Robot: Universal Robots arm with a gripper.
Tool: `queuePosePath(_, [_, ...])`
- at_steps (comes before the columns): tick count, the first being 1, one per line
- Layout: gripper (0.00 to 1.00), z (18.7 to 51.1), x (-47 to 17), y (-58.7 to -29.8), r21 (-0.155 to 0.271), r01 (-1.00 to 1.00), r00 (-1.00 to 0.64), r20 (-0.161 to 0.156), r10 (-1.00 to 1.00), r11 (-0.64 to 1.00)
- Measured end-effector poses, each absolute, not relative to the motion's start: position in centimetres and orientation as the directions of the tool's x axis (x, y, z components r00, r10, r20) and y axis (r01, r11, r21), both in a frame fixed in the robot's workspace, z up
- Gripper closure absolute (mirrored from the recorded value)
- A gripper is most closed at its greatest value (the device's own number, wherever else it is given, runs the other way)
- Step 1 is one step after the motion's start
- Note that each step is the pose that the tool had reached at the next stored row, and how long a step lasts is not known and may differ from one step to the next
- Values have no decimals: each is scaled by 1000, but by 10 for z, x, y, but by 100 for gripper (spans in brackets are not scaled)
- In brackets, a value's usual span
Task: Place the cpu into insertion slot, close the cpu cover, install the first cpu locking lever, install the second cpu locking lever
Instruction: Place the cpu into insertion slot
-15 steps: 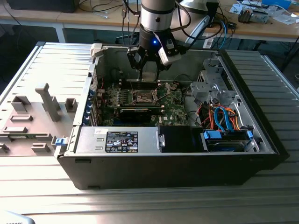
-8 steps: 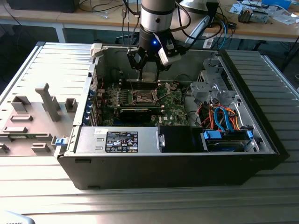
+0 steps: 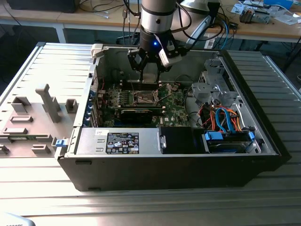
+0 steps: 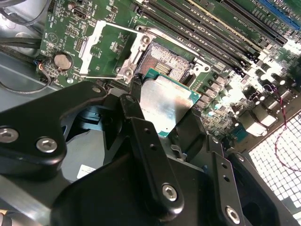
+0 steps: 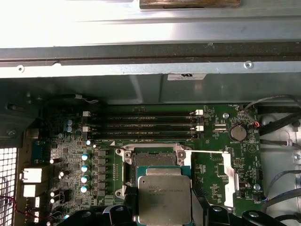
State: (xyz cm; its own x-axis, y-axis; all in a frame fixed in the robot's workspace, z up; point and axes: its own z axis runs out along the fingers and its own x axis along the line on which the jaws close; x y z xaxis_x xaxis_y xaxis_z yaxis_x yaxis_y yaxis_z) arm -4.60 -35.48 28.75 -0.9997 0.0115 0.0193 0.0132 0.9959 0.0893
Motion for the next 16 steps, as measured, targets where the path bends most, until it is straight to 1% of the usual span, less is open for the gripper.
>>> queuePosePath(4, [46, 286, -46, -353, 81, 13, -1000, 19, 12, 997])
queuePosePath(16, [46, 284, -46, -352, 80, 13, -1000, 19, 12, 997])
